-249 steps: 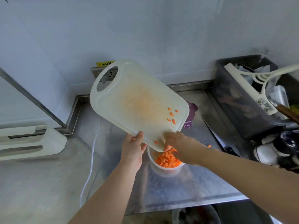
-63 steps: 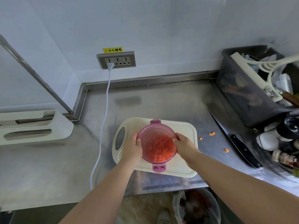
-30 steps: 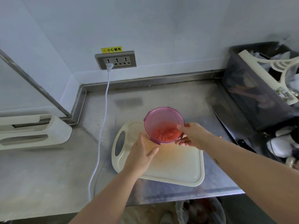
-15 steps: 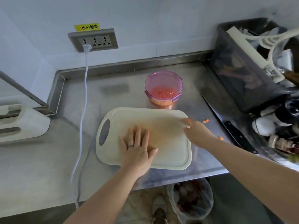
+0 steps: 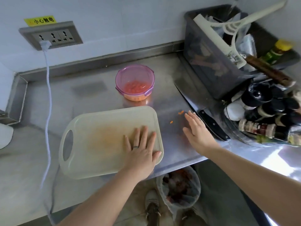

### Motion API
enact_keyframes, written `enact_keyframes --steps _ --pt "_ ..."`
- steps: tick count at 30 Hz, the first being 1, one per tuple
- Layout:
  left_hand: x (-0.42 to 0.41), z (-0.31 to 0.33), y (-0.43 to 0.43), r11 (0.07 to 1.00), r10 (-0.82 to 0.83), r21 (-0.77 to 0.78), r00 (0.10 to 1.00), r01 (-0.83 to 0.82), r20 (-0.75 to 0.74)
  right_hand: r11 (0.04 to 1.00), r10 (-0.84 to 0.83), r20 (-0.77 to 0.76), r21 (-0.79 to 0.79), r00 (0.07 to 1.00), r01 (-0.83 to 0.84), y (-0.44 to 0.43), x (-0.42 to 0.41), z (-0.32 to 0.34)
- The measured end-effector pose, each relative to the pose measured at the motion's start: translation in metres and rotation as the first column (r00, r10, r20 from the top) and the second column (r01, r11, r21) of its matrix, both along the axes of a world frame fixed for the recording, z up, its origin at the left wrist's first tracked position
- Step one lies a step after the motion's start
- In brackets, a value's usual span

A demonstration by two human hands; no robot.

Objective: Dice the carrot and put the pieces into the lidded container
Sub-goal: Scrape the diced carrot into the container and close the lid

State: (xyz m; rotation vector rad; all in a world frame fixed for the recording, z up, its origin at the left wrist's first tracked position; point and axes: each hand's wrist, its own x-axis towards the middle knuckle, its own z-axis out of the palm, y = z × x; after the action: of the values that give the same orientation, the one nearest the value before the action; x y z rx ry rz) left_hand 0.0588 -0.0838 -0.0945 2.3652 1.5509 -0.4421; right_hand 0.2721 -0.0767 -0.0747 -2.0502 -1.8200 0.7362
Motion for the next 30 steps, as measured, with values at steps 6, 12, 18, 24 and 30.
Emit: enact_keyframes --steps 6,12,18,24,30 --pt "0.02 -0.002 -0.003 0.966 -0.256 0.068 0.962 0.25 0.1 0.968 0.244 -0.064 0.075 0.968 -0.239 -0.022 -0.009 -0.017" --pt "0.026 0.006 0.018 0.989 -0.147 0.05 0.969 0.14 0.199 0.978 0.173 -0.208 0.155 0.963 -0.142 0.02 0.001 0.0" --pt "0.022 0.004 0.031 0.992 -0.118 0.048 0.993 0.116 0.026 0.925 0.376 -0.05 0.076 0.925 -0.372 0.041 0.002 -0.021" --pt "0.029 0.008 0.025 0.996 -0.084 0.053 0.985 0.077 0.15 0.749 0.64 0.143 0.098 0.755 -0.655 -0.008 0.012 -0.025" --pt "0.055 0.002 0.049 0.993 -0.119 0.057 0.886 0.104 0.448 0.909 0.377 -0.179 0.261 0.909 -0.326 -0.027 0.029 0.002"
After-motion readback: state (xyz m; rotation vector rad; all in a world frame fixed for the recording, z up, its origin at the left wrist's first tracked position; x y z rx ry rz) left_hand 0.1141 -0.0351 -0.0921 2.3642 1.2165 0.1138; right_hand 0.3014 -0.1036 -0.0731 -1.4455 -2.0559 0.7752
